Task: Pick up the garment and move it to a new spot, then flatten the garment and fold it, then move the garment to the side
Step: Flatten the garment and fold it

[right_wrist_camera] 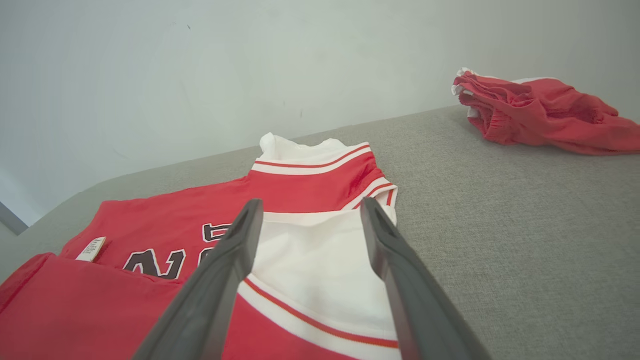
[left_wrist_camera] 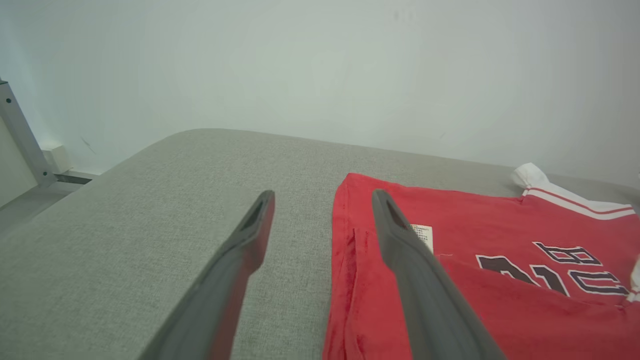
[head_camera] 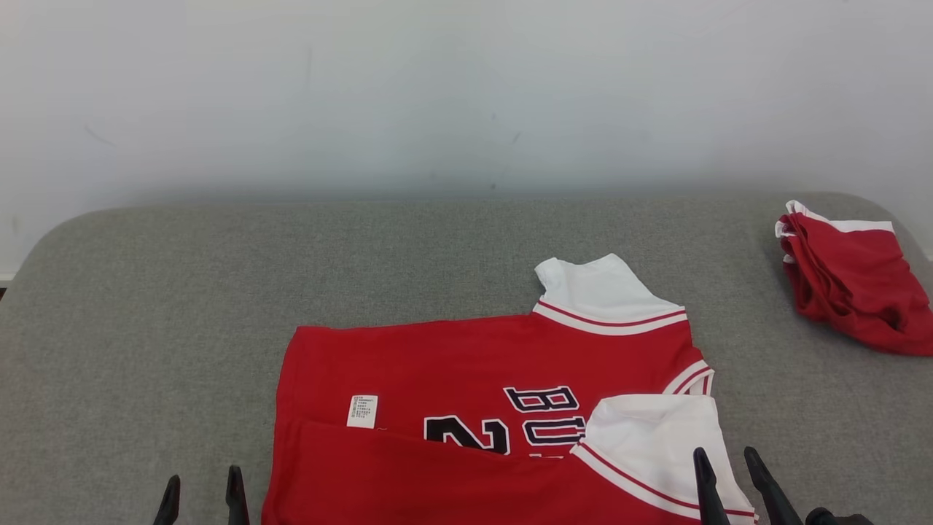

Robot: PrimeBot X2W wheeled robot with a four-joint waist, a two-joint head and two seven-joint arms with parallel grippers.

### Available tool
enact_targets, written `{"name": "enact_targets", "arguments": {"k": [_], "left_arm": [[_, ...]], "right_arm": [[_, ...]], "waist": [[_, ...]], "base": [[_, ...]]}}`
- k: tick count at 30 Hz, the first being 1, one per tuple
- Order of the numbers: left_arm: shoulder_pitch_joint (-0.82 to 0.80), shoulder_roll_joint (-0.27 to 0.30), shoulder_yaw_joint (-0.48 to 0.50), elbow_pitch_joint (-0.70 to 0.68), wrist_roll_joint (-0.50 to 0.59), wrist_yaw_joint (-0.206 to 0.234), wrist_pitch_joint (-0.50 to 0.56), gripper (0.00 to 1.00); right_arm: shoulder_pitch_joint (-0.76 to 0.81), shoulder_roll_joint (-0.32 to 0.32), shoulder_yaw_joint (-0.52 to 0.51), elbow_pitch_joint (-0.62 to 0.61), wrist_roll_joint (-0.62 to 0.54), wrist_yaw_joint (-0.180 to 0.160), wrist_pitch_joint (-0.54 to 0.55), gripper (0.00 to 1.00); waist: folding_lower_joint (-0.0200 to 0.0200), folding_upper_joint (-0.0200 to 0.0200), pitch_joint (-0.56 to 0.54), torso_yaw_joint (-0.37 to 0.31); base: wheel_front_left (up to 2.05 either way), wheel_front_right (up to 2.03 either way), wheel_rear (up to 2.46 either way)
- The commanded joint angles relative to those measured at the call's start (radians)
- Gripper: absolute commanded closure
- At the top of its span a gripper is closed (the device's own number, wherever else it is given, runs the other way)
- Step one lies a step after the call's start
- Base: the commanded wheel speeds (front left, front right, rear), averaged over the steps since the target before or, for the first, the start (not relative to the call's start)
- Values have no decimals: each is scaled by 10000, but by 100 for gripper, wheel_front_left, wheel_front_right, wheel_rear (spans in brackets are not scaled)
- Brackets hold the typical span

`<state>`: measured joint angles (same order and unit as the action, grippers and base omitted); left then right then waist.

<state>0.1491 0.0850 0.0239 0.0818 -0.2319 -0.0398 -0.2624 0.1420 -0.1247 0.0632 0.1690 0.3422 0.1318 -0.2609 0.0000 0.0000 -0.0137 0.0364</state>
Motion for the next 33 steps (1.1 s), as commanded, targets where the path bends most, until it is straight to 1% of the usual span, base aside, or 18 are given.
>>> {"name": "enact_targets", "arguments": {"k": [1, 5, 11, 22, 25, 27, 31, 33], "left_arm": [[117, -118, 195, 110, 144, -137, -24, 0], [89, -282, 439, 360, 295, -378, -24, 0], [-80, -335, 644, 577, 393, -556, -25, 0], [-736, -353, 764, 981, 205, -732, -25, 0], [-1268, -345, 710, 1195, 418, -799, -25, 0], [-1780, -310, 731, 1375, 325, -823, -25, 0], [-3056, 63, 478, 2031, 116, -917, -26, 0], [-3798, 365, -83, 2690, -293, -901, 61, 0]], "right_arm": [[-40, 117, -77, -96, -228, -21, -45, 0], [82, 279, -108, -182, -460, -21, -47, 0], [54, 349, -116, -214, -611, -21, -49, 0], [-461, 291, -83, -73, -666, -21, -50, 0], [-973, 214, -58, -110, -716, -21, -49, 0], [-1396, 172, -132, -81, -703, -21, -49, 0], [-2689, -87, 161, 395, -831, -21, -31, 0], [-3511, -278, 380, 818, -903, -21, -31, 0]], "waist": [[0, 0, 16, -18], [0, 0, 23, -30], [0, 0, 22, -27], [0, 0, 169, -164], [0, 0, 362, -229], [0, 0, 579, -271], [0, 0, 1221, -421], [0, 0, 1539, -500]], "base": [[0, 0, 0], [0, 0, 0], [0, 0, 0], [0, 0, 0], [0, 0, 0], [0, 0, 0], [0, 0, 0], [0, 0, 0]]}}
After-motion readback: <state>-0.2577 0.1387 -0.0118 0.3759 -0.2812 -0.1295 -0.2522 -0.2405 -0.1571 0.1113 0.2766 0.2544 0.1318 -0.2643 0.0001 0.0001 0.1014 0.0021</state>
